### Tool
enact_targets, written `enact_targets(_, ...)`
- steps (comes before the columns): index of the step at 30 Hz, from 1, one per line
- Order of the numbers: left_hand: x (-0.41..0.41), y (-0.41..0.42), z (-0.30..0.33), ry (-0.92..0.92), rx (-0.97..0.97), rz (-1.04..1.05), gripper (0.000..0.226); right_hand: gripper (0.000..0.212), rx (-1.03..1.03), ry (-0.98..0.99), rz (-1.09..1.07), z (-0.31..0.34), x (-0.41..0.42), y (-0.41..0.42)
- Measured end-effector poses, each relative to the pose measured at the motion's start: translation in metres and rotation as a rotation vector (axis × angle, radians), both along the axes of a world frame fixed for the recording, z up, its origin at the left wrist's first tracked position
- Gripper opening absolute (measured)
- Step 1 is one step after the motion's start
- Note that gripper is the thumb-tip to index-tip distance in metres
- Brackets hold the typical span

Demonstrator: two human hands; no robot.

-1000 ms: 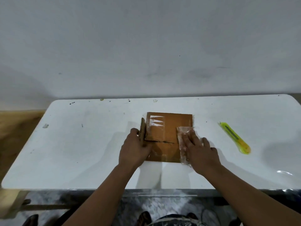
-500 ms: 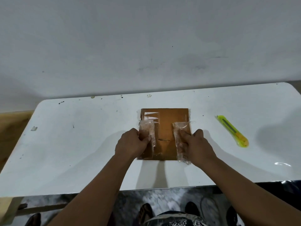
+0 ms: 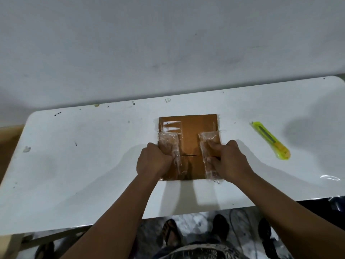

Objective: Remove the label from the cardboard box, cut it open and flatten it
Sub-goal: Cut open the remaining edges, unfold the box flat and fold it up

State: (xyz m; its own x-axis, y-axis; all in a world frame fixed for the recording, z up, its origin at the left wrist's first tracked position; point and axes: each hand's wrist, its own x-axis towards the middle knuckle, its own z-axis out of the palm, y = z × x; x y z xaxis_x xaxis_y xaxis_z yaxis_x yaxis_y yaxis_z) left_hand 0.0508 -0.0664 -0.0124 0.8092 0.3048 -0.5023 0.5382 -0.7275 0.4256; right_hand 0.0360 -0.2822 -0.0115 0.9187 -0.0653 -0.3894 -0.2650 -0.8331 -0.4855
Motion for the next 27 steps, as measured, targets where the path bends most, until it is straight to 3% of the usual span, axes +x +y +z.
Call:
enact_targets(3,-0.003,-0.002,0.003,-0.028,-0.13,0.057,0.052,0.052,0.067,-0.05,-0.045,-0.003,-0.005,0.001)
enact_targets(8,-0.008,0.0,0.007,-0.076,-0.351,0.11,0.03,0.053,0.414,-0.2,-0.264,0.005,-0.019,0.004)
enact_targets(15,-0.009,-0.008,0.026,-0.119,-0.518,0.062,0.028,0.049,0.696,-0.3,-0.679,0.018,-0.039,0.002)
enact_targets(27,-0.028,-0.174,0.066,-0.307,-0.526,-0.393,0.043,0.042,0.626,-0.613,-1.005,0.049,-0.126,-0.133)
